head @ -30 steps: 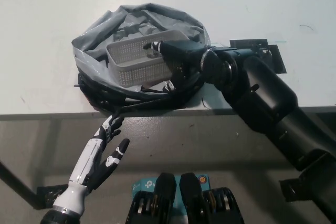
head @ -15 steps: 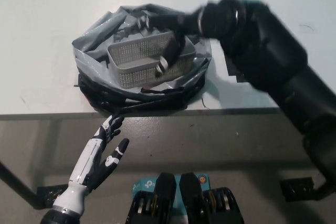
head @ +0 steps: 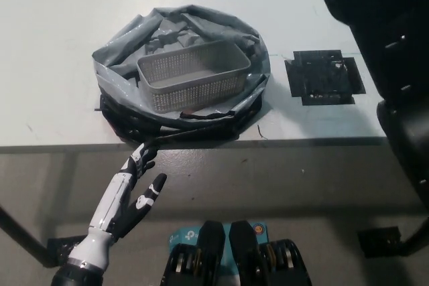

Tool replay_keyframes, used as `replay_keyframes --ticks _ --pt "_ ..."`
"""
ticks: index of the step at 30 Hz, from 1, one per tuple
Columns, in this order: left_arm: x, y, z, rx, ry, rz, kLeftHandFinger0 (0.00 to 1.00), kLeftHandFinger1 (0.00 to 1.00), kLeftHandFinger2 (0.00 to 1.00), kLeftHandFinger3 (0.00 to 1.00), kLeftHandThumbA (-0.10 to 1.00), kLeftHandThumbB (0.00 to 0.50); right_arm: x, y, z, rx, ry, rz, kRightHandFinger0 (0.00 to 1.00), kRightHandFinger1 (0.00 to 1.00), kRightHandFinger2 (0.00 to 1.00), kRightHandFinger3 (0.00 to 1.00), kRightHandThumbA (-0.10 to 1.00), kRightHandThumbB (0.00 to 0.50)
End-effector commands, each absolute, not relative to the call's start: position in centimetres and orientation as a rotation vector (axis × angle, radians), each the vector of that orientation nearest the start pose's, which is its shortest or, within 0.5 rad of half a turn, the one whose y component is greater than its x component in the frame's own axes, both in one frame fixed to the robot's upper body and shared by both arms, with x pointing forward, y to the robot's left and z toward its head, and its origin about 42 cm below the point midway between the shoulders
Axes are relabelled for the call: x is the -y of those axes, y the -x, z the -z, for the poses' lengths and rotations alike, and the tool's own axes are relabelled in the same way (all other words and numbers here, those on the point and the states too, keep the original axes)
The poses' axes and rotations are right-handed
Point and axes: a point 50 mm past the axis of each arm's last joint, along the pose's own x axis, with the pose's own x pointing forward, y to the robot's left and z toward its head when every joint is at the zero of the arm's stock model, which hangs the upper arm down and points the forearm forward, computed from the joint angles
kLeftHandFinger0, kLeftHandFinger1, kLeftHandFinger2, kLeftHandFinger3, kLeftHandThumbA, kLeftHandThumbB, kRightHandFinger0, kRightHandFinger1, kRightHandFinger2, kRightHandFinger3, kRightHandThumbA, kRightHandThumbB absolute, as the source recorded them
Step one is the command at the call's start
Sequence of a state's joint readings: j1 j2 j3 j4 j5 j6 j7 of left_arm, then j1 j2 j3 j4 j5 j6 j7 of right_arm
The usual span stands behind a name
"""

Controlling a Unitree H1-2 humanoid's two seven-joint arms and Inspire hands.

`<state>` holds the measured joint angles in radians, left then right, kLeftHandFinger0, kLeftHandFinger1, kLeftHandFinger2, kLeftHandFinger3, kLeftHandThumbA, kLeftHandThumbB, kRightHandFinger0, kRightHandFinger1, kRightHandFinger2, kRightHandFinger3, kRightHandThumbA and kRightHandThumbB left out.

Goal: Use the right hand to pick up a small rectangular container and put it into a plastic bag and lift the bag

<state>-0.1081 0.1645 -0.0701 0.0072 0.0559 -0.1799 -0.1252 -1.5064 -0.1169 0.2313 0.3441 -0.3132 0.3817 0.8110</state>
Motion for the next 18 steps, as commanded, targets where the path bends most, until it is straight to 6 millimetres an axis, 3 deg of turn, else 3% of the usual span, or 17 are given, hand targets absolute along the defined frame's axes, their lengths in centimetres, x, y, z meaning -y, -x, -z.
replay_keyframes --ticks 1,2,5,7,10,12,13,16,18 --pt "-23.2 -32.3 -15.5 0.335 -0.250 0.258 1.00 1.00 1.00 1.00 0.77 0.218 5.2 -44.5 -61.0 0.736 0.917 -0.646 1.00 1.00 1.00 1.00 1.00 0.446" --pt "-23.3 -32.4 -15.6 0.334 -0.251 0.258 1.00 1.00 1.00 1.00 0.77 0.221 6.7 -44.8 -59.9 0.709 0.906 -0.619 1.00 1.00 1.00 1.00 1.00 0.454" --pt "-23.3 -32.4 -15.5 0.333 -0.257 0.258 1.00 1.00 1.00 1.00 0.77 0.222 8.5 -45.7 -57.6 0.667 0.924 -0.583 1.00 1.00 1.00 1.00 1.00 0.464" --pt "-23.3 -32.2 -15.4 0.333 -0.261 0.261 1.00 1.00 1.00 1.00 0.78 0.230 9.9 -46.4 -54.2 0.607 0.929 -0.591 1.00 1.00 1.00 1.00 0.95 0.467" --pt "-22.8 -31.9 -15.2 0.325 -0.246 0.262 1.00 1.00 1.00 1.00 0.77 0.231 10.5 -46.7 -50.4 0.505 0.885 -0.676 1.00 1.00 1.00 1.00 0.87 0.428" --pt "-22.7 -31.9 -15.2 0.327 -0.244 0.259 1.00 1.00 1.00 1.00 0.76 0.229 10.5 -46.6 -48.5 0.476 0.950 -0.717 1.00 1.00 1.00 1.00 1.00 0.468" --pt "-22.7 -31.9 -15.2 0.327 -0.244 0.257 1.00 1.00 1.00 1.00 0.76 0.236 10.6 -46.4 -47.5 0.462 0.975 -0.732 1.00 1.00 1.00 1.00 1.00 0.483" --pt "-23.0 -32.3 -15.6 0.334 -0.243 0.256 1.00 1.00 1.00 1.00 0.76 0.234 12.1 -45.6 -44.3 0.434 1.017 -0.708 1.00 1.00 1.00 1.00 1.00 0.453" --pt "-23.1 -32.3 -15.7 0.330 -0.246 0.254 1.00 1.00 1.00 1.00 0.76 0.241 13.0 -45.5 -43.2 0.421 0.993 -0.689 1.00 1.00 1.00 1.00 1.00 0.449"
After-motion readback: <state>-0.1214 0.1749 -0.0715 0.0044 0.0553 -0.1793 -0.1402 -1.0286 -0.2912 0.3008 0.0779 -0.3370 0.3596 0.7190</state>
